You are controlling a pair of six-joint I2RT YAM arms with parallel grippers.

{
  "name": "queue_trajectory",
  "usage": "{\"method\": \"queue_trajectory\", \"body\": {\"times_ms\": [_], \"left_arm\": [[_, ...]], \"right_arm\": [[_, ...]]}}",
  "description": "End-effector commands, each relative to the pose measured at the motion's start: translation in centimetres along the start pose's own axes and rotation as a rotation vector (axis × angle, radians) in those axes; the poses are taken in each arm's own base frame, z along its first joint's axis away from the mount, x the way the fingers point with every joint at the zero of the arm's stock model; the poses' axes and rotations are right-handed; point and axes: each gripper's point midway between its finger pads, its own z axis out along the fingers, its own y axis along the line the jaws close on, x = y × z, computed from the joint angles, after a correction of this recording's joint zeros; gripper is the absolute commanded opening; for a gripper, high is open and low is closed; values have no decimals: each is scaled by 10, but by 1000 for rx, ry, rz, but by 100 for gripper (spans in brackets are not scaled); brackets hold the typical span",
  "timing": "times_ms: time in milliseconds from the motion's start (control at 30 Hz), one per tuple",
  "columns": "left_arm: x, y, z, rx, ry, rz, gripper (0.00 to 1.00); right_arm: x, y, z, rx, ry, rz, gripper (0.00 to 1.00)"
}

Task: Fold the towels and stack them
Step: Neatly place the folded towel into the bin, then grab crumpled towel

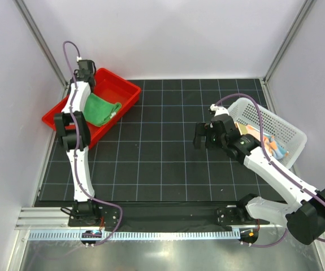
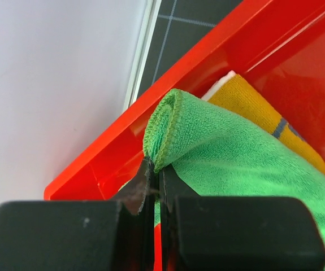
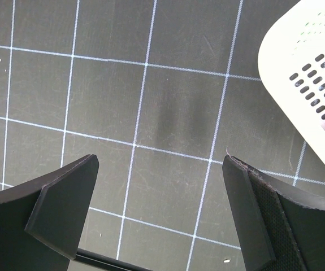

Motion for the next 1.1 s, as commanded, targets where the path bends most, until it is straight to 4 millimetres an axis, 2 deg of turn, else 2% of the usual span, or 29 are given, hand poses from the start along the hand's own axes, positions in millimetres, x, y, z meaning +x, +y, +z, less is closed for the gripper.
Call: {"method": "queue_trajectory", "body": {"times_ms": [0, 133, 200, 233, 267, 333, 367, 400, 433, 467, 533, 567, 600, 633, 667, 700, 733, 767, 800, 833, 867, 900, 933, 967, 1000, 1033, 1067], "left_arm": [[-33, 14, 2, -44, -98, -49, 0], [-31, 14, 13, -77, -96, -17, 1], [-27, 14, 19, -99, -82, -5, 11], [-29, 20, 17, -129, -82, -9, 16], [-31, 24, 14, -142, -86, -15, 32], [-39, 30, 3, -161, -101, -40, 48], [-42, 31, -2, -156, -111, -65, 59], [-53, 37, -16, -143, -136, -97, 64], [-51, 35, -25, -111, -123, -91, 70], [-61, 23, -39, -40, -146, -127, 75], [-73, 17, -75, 70, -173, -172, 79], [-66, 5, -86, 147, -147, -170, 83], [-64, -4, -109, 264, -138, -234, 97], [-74, -4, -128, 318, -170, -276, 97], [-69, -14, -142, 377, -158, -276, 100], [-55, -37, -157, 460, -123, -267, 100], [-48, -43, -169, 506, -102, -288, 100], [-50, -33, -196, 540, -128, -314, 100], [-27, -45, -198, 580, -70, -302, 99], [-28, -49, -232, 692, -97, -311, 100], [-21, -57, -246, 760, -84, -310, 100], [5, -76, -250, 830, -25, -291, 100], [11, -95, -283, 986, -15, -274, 100], [19, -99, -304, 1039, -21, -253, 100], [24, -104, -317, 1065, -29, -243, 100], [44, -118, -337, 1098, -13, -205, 100], [48, -121, -348, 1110, -21, -199, 100]], "right_arm": [[-26, 2, -8, 6, -78, -5, 100], [-26, 0, -7, 17, -74, -7, 100], [-23, -1, -5, 22, -65, -9, 100], [-23, 0, -4, 20, -65, -9, 100], [-22, 0, -2, 19, -59, -7, 100], [-23, 1, -2, 19, -59, -4, 100], [-24, 2, -2, 13, -60, 3, 100], [-26, 4, -3, 8, -64, 7, 100], [-28, 6, -2, 2, -66, 15, 100], [-29, 8, -1, -1, -64, 28, 100], [-41, 12, -4, -2, -85, 58, 100], [-46, 13, -5, 3, -95, 73, 100], [-55, 12, -5, 30, -109, 108, 100], [-63, 12, -6, 41, -124, 120, 100], [-69, 10, -6, 57, -139, 132, 100], [-81, 11, -10, 69, -164, 142, 100], [-83, -2, -7, 144, -156, 148, 100], [-88, -8, -7, 174, -160, 154, 100], [-102, -14, -13, 194, -181, 179, 100], [-105, -36, -11, 251, -167, 227, 100], [-110, -49, -12, 278, -178, 258, 100], [-112, -62, -10, 303, -185, 288, 100], [-113, -76, -7, 334, -180, 332, 100], [-117, -115, -3, 458, -183, 394, 98], [-116, -131, 2, 507, -166, 410, 97], [-106, -160, 12, 586, -108, 447, 97], [-110, -170, 15, 601, -94, 465, 96]]}}
